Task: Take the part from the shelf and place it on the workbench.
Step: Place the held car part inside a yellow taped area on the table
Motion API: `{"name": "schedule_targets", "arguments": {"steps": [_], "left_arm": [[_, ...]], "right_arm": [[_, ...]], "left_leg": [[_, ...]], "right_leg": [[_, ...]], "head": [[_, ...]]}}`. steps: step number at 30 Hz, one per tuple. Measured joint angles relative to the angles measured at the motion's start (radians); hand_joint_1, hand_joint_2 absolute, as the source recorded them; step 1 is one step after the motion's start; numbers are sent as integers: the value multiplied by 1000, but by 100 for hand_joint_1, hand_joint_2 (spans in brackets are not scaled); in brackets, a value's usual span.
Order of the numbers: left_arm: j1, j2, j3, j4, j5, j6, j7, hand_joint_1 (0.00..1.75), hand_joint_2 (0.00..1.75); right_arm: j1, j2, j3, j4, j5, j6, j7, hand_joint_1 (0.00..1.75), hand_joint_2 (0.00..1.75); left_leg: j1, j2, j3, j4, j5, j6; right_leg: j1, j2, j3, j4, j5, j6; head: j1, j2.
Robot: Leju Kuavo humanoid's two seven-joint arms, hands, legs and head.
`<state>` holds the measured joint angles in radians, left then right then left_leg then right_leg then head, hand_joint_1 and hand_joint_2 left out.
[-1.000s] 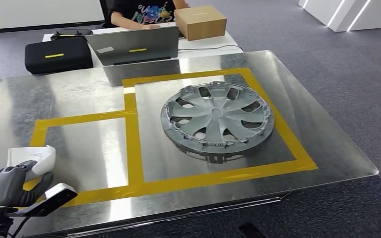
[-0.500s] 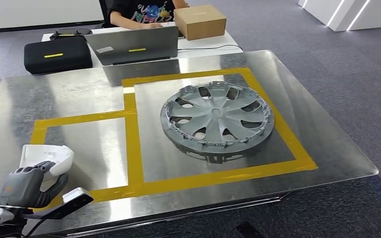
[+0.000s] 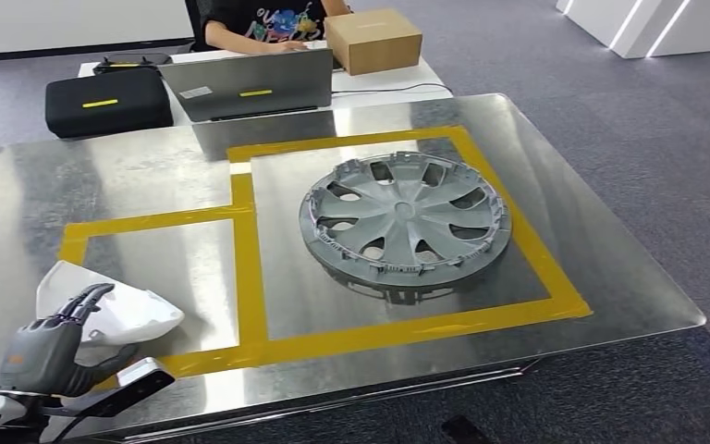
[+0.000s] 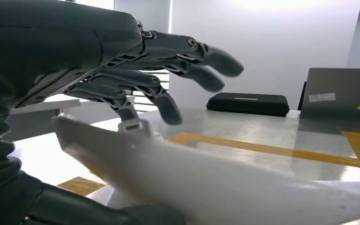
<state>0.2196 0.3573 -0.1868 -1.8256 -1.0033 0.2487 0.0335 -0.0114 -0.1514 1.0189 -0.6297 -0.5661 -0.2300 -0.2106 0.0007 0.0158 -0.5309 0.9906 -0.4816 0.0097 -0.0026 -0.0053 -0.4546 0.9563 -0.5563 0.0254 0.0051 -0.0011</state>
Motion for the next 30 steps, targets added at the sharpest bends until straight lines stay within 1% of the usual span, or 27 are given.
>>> {"name": "schedule_targets", "arguments": {"steps": [18,22,25,27,30], "left_arm": [[1,2,0,0,0,1,0,0,175],[5,2,0,-6,0,29,1,0,0],[21,-5,-1,-29,27,69,0,0,0],[41,-15,-3,-64,59,109,-16,0,0],[83,-26,-24,-136,155,185,-79,0,0]], "right_arm": [[0,1,0,6,0,0,0,0,0],[1,1,0,6,2,0,0,0,0],[6,1,-1,6,3,-1,1,0,0],[14,1,-1,6,0,-6,3,0,0],[32,1,-4,2,-13,-27,6,0,0]], "left_leg": [[0,0,0,0,0,0],[0,0,0,0,0,0],[0,0,0,0,0,0],[0,0,-1,0,0,0],[0,0,-2,0,-1,0]], "right_leg": [[0,0,0,0,0,0],[0,0,0,0,0,0],[0,0,0,0,0,0],[0,0,0,0,0,0],[0,0,-1,0,0,0]], "head": [[0,0],[0,0],[0,0],[0,0],[0,0]]}}
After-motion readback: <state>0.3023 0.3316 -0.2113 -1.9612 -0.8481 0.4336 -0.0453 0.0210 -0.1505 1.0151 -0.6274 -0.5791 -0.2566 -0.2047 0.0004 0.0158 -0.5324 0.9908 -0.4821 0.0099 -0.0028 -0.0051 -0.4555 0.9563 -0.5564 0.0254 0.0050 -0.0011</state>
